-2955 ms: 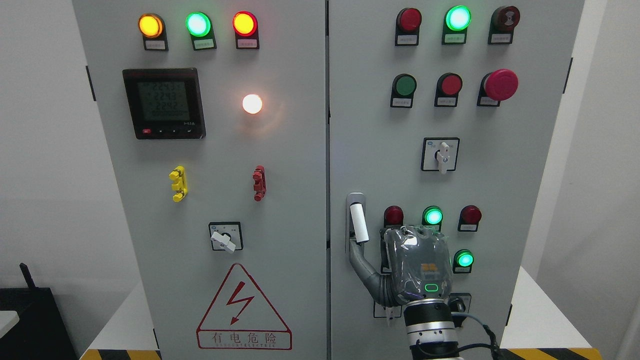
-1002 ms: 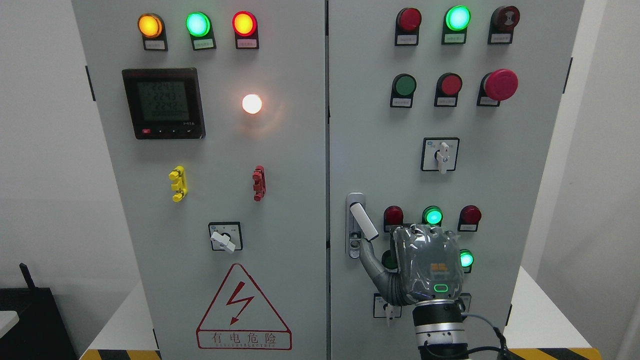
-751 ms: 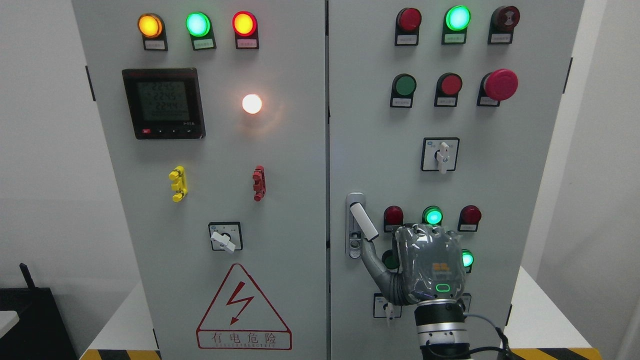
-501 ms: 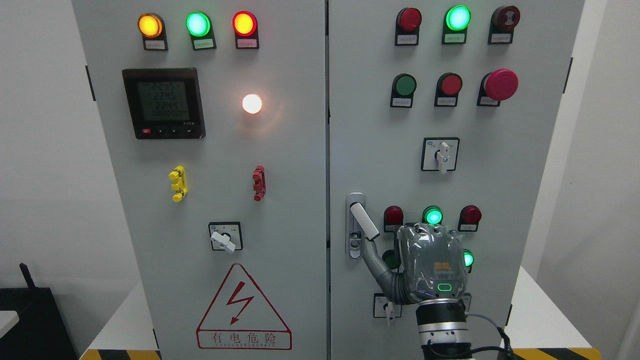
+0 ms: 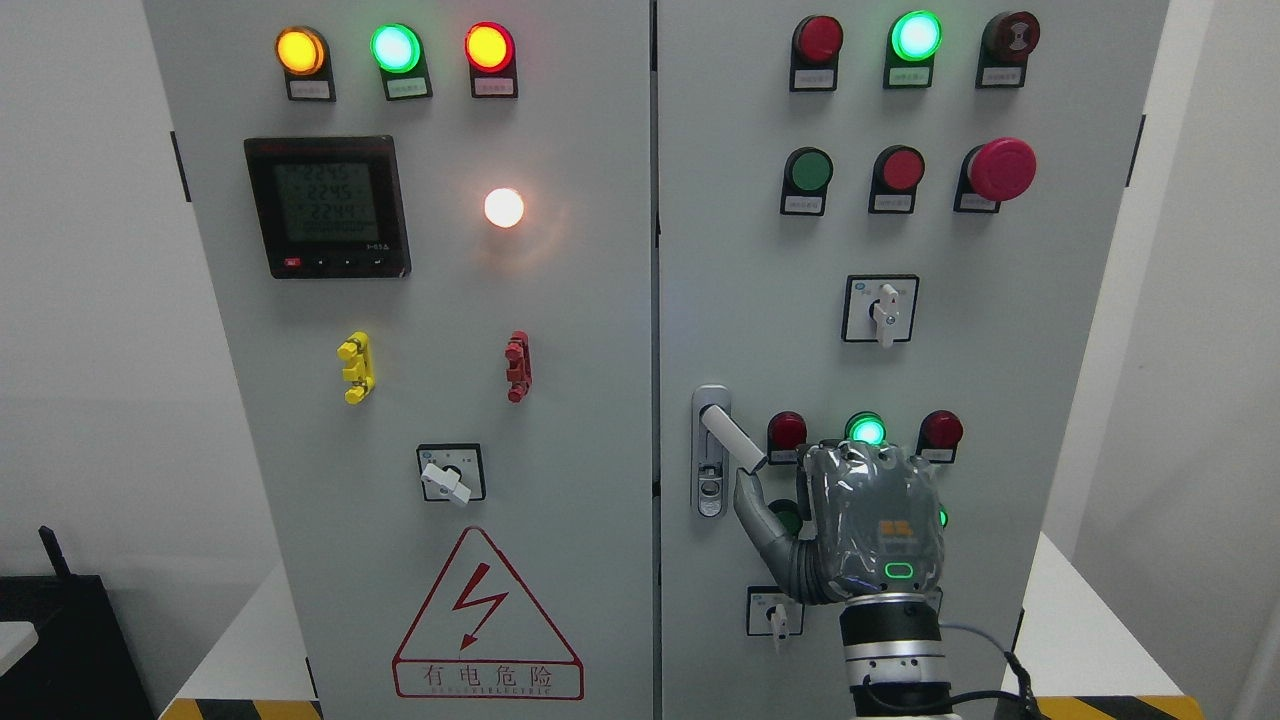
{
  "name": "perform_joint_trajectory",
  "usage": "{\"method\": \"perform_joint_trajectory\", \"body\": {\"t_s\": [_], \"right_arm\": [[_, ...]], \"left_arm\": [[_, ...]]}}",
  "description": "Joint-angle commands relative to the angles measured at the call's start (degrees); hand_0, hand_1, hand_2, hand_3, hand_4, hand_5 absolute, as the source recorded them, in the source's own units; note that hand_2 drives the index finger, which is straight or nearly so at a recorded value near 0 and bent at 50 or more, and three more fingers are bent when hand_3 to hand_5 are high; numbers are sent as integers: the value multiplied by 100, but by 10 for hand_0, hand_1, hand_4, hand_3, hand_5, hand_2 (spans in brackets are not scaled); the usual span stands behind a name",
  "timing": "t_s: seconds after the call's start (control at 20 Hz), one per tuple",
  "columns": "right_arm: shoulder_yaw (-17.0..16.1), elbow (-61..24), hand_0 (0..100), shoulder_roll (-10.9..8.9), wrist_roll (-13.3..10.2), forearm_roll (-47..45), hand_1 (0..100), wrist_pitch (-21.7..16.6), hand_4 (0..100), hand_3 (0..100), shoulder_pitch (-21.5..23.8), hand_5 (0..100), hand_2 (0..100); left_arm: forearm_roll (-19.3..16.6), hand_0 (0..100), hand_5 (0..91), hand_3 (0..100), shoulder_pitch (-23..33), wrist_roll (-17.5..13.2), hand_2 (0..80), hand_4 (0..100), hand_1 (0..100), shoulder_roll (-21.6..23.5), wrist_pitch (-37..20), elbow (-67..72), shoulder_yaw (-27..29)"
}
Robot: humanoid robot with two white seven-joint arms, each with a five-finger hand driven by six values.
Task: Release door handle
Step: 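Rotate the handle lever outward toward the right hand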
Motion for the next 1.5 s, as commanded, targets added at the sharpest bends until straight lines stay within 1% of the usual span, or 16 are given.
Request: {"method": "perform_joint_trajectory", "body": {"t_s": [0.0,0.6,0.75,1.1,1.45], "right_arm": [[-59,-31,449,3,-2,0,174,-2,996,1000,-12,955,934],[-68,-32,448,-14,-2,35,175,-11,994,1000,-12,954,935],[-147,-31,449,-6,-2,80,175,-20,994,1000,-12,954,934],[-155,-31,447,-23,-2,80,179,-20,993,1000,-29,957,933],[-173,-5,447,-14,6,80,180,-20,994,1000,-152,958,933]], "left_arm": [[0,120,0,0,0,4,0,0,389,0,3,97,62],[0,120,0,0,0,4,0,0,389,0,-6,97,62],[0,120,0,0,0,4,0,0,389,0,3,97,62],[0,120,0,0,0,4,0,0,389,0,3,97,62],[0,120,0,0,0,4,0,0,389,-9,3,97,62]]}}
